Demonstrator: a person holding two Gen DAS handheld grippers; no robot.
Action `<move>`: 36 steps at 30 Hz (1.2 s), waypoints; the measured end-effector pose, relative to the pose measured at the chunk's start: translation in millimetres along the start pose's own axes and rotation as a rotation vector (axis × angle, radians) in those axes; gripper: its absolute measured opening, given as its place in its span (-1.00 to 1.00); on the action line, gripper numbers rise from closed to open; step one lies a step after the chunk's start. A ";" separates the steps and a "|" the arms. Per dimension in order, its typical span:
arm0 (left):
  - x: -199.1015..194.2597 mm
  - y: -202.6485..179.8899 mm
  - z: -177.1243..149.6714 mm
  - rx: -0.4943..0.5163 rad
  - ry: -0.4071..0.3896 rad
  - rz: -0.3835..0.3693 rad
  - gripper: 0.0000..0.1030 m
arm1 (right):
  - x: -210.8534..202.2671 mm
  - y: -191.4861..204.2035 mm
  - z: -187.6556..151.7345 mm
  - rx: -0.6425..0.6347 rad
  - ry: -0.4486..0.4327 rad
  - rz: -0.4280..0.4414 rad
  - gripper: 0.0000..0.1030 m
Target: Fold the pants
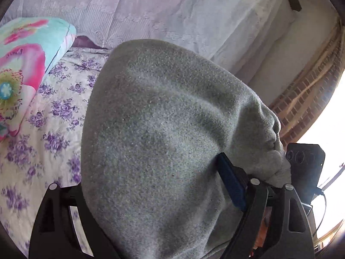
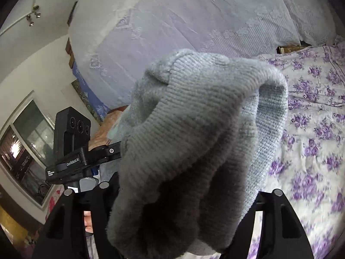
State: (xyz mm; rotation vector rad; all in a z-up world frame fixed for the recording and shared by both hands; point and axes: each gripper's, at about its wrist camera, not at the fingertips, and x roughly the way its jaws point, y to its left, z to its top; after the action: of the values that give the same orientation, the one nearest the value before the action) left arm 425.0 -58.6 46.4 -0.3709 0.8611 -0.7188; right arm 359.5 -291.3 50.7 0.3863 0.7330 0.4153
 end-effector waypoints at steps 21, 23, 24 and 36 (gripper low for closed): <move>-194.3 -79.2 -121.8 0.126 -0.197 0.145 0.88 | -255.9 84.0 -140.6 -0.202 -0.347 -0.158 0.93; -246.9 -118.2 -150.9 0.194 -0.247 0.115 0.90 | -301.4 106.0 -161.0 -0.240 -0.353 -0.106 0.93; -267.8 -136.3 -161.5 0.230 -0.262 0.103 0.90 | -323.0 115.3 -171.3 -0.257 -0.357 -0.081 0.93; -300.7 -159.7 -317.0 0.218 -0.321 0.434 0.91 | -322.4 128.2 -301.0 -0.297 -0.414 -0.305 0.93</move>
State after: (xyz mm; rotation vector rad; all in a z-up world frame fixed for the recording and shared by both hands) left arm -26.1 35.3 110.7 -0.0921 0.5256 -0.3312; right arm -98.4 -282.5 86.6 0.0701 0.3100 0.1430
